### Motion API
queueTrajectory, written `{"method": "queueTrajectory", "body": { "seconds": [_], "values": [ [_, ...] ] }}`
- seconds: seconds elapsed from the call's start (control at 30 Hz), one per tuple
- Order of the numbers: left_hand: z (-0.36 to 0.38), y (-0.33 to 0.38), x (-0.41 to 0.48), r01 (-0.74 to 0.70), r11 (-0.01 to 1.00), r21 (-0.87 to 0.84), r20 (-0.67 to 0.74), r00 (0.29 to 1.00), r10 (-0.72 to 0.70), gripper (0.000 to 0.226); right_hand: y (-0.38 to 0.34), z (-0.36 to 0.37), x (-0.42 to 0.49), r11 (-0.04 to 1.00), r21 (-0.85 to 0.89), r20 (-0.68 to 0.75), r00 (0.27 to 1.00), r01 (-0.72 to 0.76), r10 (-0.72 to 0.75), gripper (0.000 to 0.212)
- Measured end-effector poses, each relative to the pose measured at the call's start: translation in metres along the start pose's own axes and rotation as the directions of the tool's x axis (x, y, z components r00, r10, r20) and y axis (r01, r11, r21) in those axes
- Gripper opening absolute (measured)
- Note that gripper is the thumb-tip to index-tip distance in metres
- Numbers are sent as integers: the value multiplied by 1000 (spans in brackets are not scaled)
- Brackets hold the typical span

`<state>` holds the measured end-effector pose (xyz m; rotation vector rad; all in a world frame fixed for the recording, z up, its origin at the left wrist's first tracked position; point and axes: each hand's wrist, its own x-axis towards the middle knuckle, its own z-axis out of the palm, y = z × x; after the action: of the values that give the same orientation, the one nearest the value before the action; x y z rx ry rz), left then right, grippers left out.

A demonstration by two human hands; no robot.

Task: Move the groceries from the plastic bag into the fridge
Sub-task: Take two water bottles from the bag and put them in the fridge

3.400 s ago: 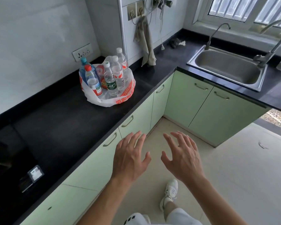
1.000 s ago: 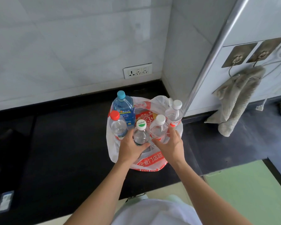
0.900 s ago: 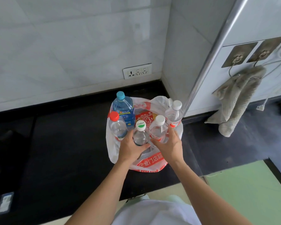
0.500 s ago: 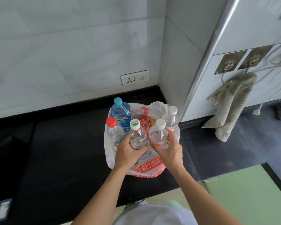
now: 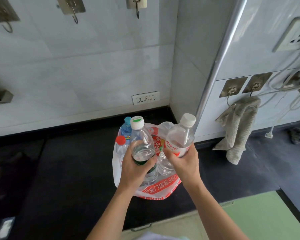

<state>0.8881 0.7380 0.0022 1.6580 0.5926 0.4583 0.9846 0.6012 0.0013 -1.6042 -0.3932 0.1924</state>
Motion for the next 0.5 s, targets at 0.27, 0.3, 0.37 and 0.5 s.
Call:
{"method": "queueTrajectory", "body": {
  "seconds": [0.27, 0.3, 0.37, 0.5],
  "values": [
    [-18, 19, -17, -3, 1000, -24, -114, 993, 1, 56, -9, 22, -6, 1000, 15, 143, 990, -17, 15, 61],
    [-21, 20, -20, -6, 1000, -21, -135, 991, 3, 58, -10, 24, -6, 1000, 19, 165, 986, -19, 16, 65],
    [-28, 21, -28, -17, 1000, -20, -196, 981, 13, 59, -9, 27, -5, 1000, 19, 217, 976, -17, 12, 69],
    [-40, 26, -51, -24, 1000, -4, -299, 954, 22, 60, -16, 32, -6, 999, 41, 281, 959, 13, -24, 50]
  ]
}}
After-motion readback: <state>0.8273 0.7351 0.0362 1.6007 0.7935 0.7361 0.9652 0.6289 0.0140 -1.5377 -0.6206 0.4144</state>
